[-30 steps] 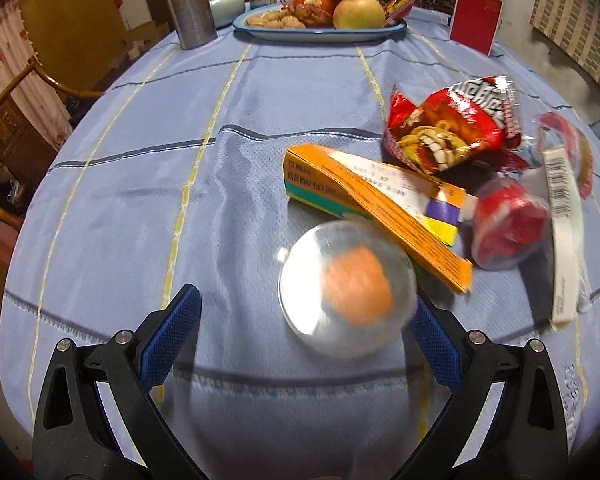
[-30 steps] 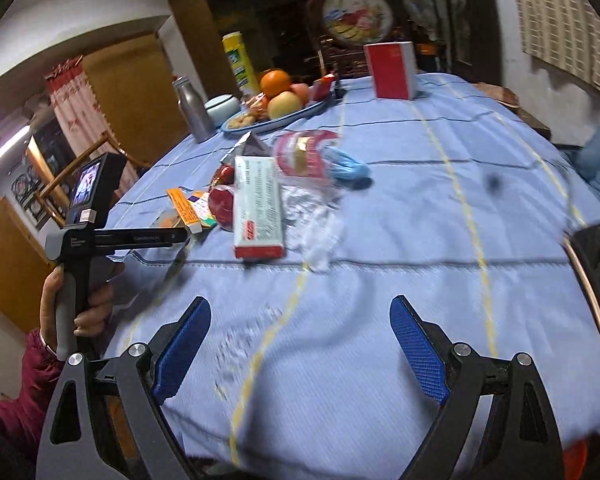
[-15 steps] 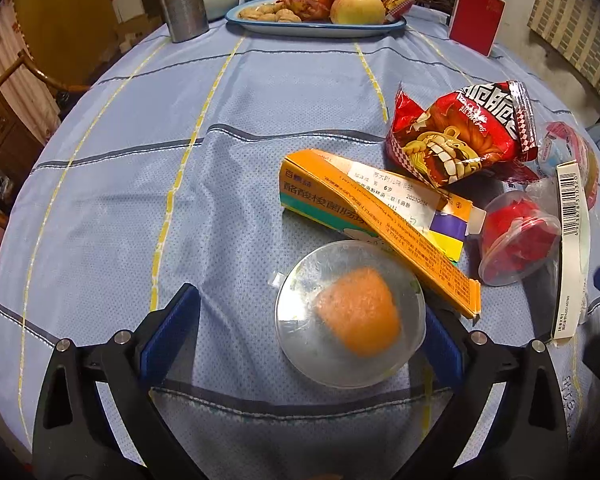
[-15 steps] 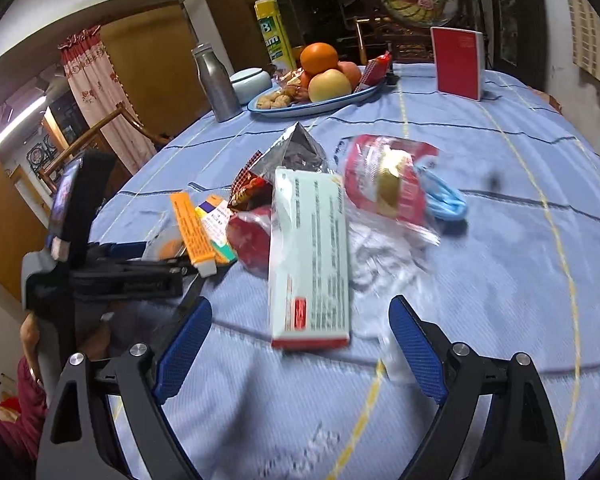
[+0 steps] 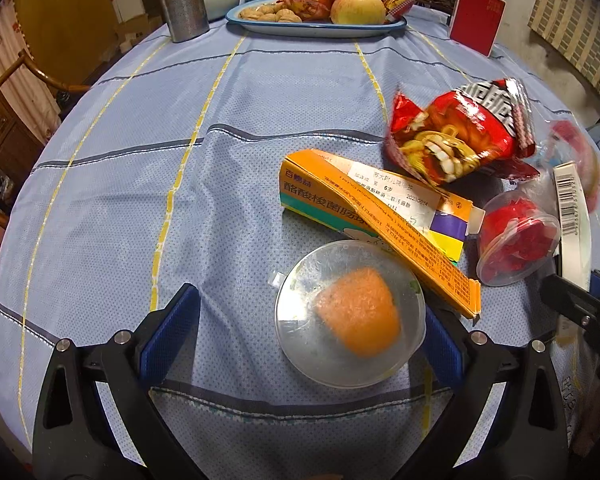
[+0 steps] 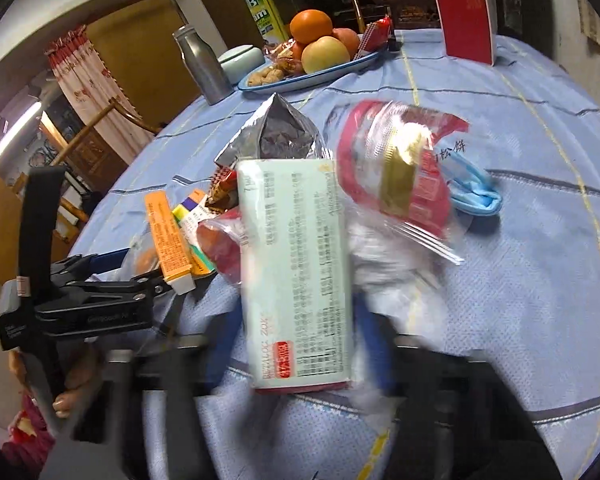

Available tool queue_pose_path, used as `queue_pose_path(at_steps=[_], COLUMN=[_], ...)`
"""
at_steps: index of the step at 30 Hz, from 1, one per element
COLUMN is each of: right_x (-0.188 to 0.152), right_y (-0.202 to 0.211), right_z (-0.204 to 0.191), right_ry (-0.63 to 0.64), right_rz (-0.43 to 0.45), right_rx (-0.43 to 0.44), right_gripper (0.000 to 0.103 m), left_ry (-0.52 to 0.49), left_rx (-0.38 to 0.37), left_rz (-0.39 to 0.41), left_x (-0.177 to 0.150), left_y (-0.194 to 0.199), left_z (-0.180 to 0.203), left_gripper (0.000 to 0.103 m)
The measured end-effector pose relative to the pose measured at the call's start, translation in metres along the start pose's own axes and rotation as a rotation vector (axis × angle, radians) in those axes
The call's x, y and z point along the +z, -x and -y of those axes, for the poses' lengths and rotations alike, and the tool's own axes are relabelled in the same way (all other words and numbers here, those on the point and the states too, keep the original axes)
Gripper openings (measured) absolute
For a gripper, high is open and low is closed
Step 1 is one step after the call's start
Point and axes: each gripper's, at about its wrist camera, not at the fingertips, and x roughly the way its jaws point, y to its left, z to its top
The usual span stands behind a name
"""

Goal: Collect trash
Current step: 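Grasp the white Betaloc medicine box with the right tool and lift it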

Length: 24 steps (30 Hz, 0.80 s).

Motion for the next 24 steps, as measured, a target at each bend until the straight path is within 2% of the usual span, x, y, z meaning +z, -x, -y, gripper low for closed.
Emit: queue_pose_path(at_steps=[3, 7, 12, 14, 16, 17, 24], right_x=[-0.012, -0.026, -0.036, -0.036, -0.036, -0.037, -0.038], right_y=[0.03, 0.054, 0.057, 0.056, 0.054, 0.054, 0.052], right_z=[0.014, 0.043, 0.061, 0.062, 0.062, 0.062, 0.067], right_ry=[-0.012, -0.059, -0.104, -0.113, -0.107, -0.108, -0.142], right_rz=[0.081, 0.096, 0.096, 0.088, 0.081, 0.075, 0.06], right_rx=[-0.08, -0.162, -0.169, -0.147, -0.149, -0.138, -0.087], right_gripper=[0.044, 0.045, 0.047, 0.047, 0.054, 0.06, 0.061], left_ry=[0.0, 0.001, 0.002, 0.002, 0.002, 0.002, 0.003], left_rx=[0.0, 0.0, 0.001, 0.001, 0.001, 0.001, 0.001], left_rz=[0.0, -0.001, 0.0, 0.0, 0.0, 0.0, 0.0], left_x=[0.0, 0.0, 0.0, 0.0, 0.0, 0.0, 0.0], left_y=[0.0, 0.0, 0.0, 0.0, 0.0, 0.0, 0.0], left_z=[0.0, 0.001, 0.001, 0.001, 0.001, 0.001, 0.001], left_gripper=[0.097, 0.097, 0.097, 0.097, 0.097, 0.097, 0.097])
